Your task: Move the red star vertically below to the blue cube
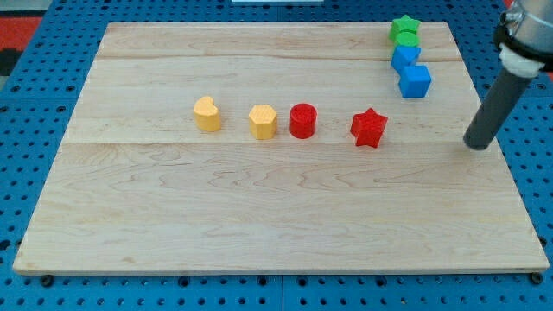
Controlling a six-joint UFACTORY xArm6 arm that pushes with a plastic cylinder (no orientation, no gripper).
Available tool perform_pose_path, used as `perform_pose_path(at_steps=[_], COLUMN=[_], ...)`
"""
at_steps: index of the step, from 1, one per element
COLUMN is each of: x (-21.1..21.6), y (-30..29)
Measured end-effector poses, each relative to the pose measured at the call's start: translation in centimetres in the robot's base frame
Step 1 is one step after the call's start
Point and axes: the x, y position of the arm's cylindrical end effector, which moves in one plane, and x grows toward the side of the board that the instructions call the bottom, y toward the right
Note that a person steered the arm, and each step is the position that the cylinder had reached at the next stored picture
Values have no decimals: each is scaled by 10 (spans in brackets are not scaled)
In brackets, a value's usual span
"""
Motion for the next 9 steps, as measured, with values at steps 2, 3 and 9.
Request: perform_pose_path(at_steps=[2, 3, 9], x=[11, -4, -9], y=[-135, -173, -57])
